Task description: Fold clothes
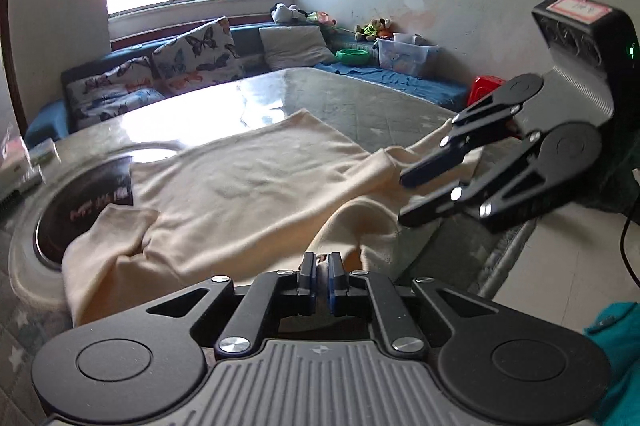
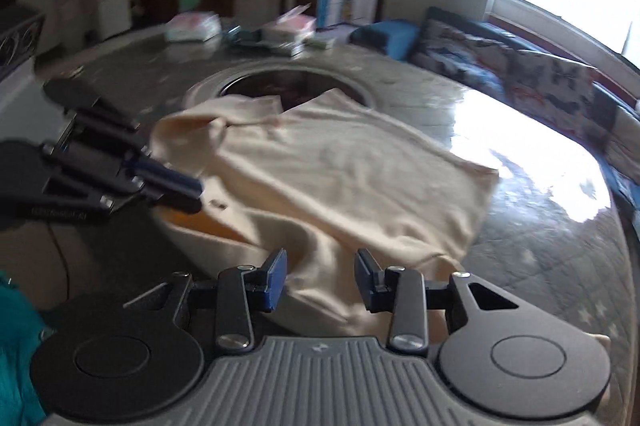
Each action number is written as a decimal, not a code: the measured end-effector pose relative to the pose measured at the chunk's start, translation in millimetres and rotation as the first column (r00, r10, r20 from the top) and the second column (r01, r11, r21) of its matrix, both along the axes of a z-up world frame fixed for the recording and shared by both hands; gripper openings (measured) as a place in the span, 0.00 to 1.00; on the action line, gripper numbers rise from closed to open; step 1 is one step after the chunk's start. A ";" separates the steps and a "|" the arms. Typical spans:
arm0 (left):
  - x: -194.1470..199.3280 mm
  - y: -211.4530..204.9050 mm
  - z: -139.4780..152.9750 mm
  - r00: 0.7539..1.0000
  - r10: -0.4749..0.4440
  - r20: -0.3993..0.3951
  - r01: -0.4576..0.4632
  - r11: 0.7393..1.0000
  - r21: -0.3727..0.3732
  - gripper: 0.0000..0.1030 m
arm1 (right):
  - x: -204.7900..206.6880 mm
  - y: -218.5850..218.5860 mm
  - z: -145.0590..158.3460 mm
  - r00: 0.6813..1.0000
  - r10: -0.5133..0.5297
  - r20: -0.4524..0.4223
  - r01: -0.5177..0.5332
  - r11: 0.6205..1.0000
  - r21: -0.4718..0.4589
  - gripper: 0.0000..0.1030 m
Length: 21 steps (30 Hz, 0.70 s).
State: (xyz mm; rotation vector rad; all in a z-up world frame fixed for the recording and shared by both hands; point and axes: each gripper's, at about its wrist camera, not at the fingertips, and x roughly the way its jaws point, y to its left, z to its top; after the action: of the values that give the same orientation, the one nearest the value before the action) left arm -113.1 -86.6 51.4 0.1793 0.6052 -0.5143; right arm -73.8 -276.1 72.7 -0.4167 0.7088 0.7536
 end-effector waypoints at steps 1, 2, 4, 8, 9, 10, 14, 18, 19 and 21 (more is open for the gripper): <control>0.7 -1.8 0.2 1.000 -0.006 0.003 0.006 1.000 0.006 0.06 | -1.5 3.8 -3.5 1.000 0.017 -0.006 -0.017 1.000 -0.013 0.33; 1.4 -3.5 0.3 1.000 -0.012 0.005 0.012 1.000 0.011 0.06 | -3.4 8.1 -7.6 0.999 0.036 -0.012 -0.036 0.999 -0.030 0.28; 2.7 -7.1 0.6 1.000 -0.023 0.010 0.023 0.999 0.023 0.06 | -6.6 14.6 -15.7 0.998 0.067 -0.019 -0.068 0.996 -0.060 0.27; 5.5 -14.1 1.2 0.999 -0.047 0.020 0.046 0.998 0.045 0.09 | -8.8 13.7 -28.3 0.997 0.073 -0.024 -0.075 0.993 -0.094 0.17; 6.2 -15.9 1.4 0.998 -0.053 0.022 0.052 0.997 0.051 0.09 | -8.9 13.5 -28.8 0.997 0.073 -0.025 -0.075 0.993 -0.094 0.13; 7.2 -17.7 1.1 0.998 -0.060 0.025 0.059 0.997 0.058 0.09 | -8.6 11.0 -28.6 0.997 0.067 -0.031 -0.069 0.994 -0.089 0.12; 12.0 -24.9 -16.2 0.993 -0.115 0.017 0.112 0.988 0.101 0.09 | -10.0 2.4 -22.5 0.997 0.059 -0.055 -0.063 0.996 -0.062 0.09; 19.3 -33.9 -28.8 0.990 -0.142 -0.005 0.141 0.980 0.141 0.10 | -12.3 -6.7 -16.3 0.995 0.047 -0.086 -0.051 0.998 -0.042 0.07; 20.6 -35.9 -31.8 0.989 -0.147 -0.010 0.146 0.978 0.150 0.10 | -13.6 -8.6 -16.9 0.995 0.043 -0.090 -0.047 0.998 -0.047 0.05; 23.3 -39.7 -37.8 0.988 -0.156 -0.019 0.157 0.973 0.170 0.11 | -16.8 -10.9 -18.4 0.994 0.043 -0.097 -0.049 0.997 -0.061 0.05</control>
State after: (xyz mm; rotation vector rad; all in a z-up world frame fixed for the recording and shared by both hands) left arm -89.8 -126.3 13.6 0.3913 0.6435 -0.6156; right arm -90.6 -286.9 54.3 -0.4583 0.8166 0.7999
